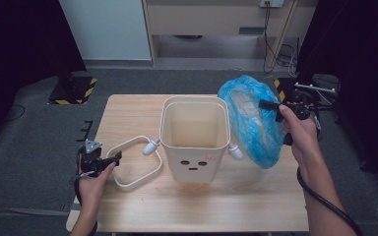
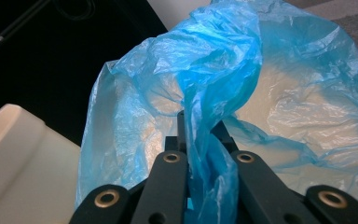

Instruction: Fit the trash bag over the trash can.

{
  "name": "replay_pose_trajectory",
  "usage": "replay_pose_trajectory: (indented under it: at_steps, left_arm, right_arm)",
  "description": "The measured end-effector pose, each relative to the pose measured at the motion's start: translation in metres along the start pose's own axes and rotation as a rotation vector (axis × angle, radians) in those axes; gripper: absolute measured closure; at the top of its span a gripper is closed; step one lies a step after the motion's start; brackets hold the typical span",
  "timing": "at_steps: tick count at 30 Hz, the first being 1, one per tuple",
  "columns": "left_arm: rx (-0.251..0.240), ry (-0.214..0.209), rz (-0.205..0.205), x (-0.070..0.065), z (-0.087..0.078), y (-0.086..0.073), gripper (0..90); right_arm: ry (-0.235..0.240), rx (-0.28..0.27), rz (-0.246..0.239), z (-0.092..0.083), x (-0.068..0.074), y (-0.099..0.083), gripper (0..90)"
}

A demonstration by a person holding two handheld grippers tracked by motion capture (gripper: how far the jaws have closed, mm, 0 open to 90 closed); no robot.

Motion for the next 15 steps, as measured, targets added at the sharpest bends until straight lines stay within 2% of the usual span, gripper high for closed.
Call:
replay_pose_trajectory:
  at_steps: [9, 15]
  left_arm:
    - [-0.006, 0.000, -0.004, 0.000, -0.002, 0.001, 13.5]
    - [-0.007, -0.001, -0.004, 0.000, -0.001, 0.001, 13.6]
  right_arm:
    - [0.045, -0.014, 0.037, -0.006, 0.005, 0.015, 88.4]
    - [0.066, -0.024, 0.043, -0.012, 0.008, 0.020, 88.5]
Point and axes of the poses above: each handheld gripper's, and its own axes: z roughly forward along the jaws, y roughly out of its top, x roughly to its left, the point moved 2 cm from there along z, roughly forward along the jaws, and after that the axes turned 7 degrees about -y, right-handed, at the moved point
